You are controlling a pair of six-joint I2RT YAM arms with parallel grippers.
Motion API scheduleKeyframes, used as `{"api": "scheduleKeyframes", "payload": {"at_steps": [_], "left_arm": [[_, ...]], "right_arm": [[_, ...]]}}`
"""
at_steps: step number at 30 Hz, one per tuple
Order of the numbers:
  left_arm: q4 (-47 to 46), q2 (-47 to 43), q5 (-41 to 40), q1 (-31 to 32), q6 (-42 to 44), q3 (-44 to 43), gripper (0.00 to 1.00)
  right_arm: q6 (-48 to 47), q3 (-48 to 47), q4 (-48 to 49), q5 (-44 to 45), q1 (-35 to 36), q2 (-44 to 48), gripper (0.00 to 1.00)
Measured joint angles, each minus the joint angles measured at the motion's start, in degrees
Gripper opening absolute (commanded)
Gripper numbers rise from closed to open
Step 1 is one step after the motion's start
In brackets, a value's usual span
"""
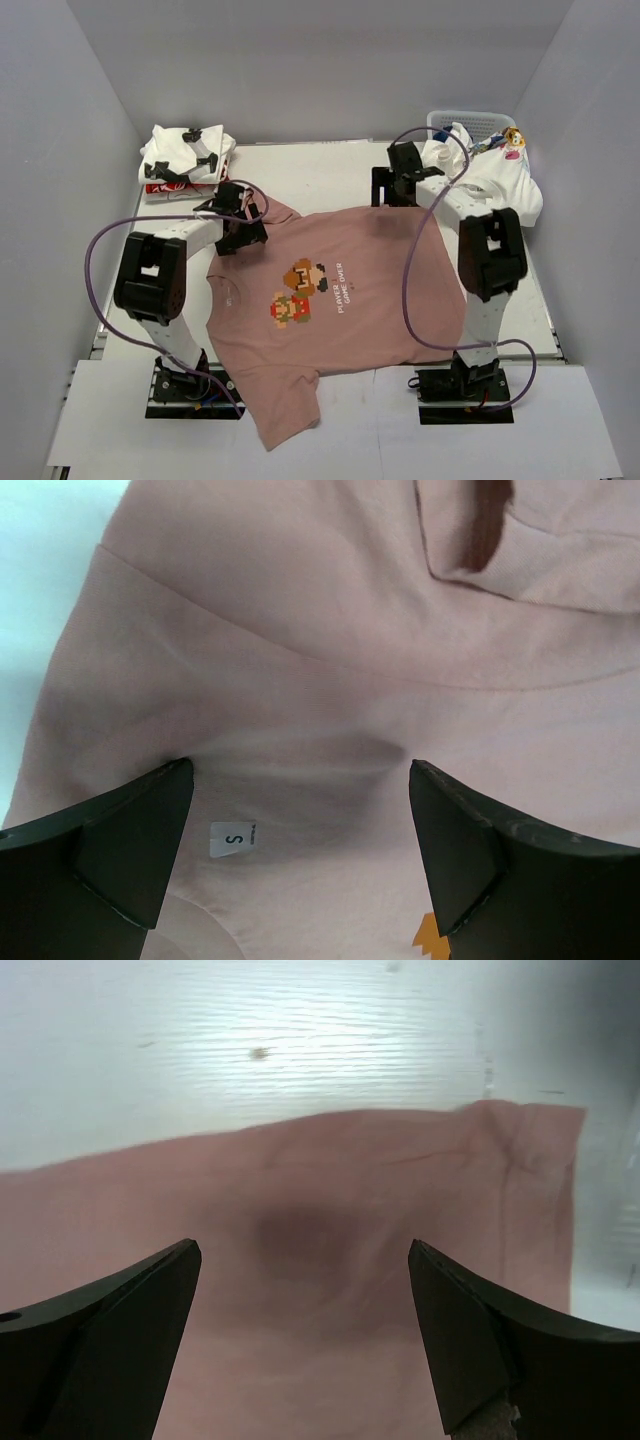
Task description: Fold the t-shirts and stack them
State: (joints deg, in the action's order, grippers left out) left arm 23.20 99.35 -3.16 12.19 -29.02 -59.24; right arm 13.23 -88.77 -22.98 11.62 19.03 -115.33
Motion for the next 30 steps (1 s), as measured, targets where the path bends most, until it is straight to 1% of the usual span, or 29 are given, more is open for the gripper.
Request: {"api": "scheduleKeyframes", "payload": {"at_steps": [4,8,10,13,17,23,26,30], "left_arm": [[2.6,3.7,-1.9,0.0,0.0,-4.8,0.99],[6.1,8.7,-3.3,0.0,1.0,-11.3,0.99],[8.6,12.2,-4.1,-0.1,1.7,-16.2,0.99],[11.1,17.1,-5.3,-0.1,2.7,-23.3,0.99],[13.5,22.4,-6.3,-0.1,3.8,-31.1,0.99],[17.4,29.6,-7.1,-0.5,5.6,-42.6,0.99],[20.5,34.7,-6.9,-1.0,7.0,-51.5,0.99],[23.9,42.4,-4.5,-1.4,8.8,-65.8,0.99]], "right_arm": [[0.6,9.4,1.4,-1.1,3.7,10.8,0.9],[2.9,19.5,2.2,-1.9,5.0,19.1,0.9],[3.5,22.0,2.1,-1.9,4.5,19.2,0.9],[4.4,22.6,1.4,-1.4,3.9,15.5,0.9],[5.3,20.2,-0.5,-0.3,3.5,8.3,0.9],[6.9,10.1,-2.3,0.9,2.9,1.0,0.9],[7.2,4.4,-3.3,1.1,2.0,-2.9,0.9],[6.7,-3.6,-4.6,2.2,0.7,-7.7,0.9]]}}
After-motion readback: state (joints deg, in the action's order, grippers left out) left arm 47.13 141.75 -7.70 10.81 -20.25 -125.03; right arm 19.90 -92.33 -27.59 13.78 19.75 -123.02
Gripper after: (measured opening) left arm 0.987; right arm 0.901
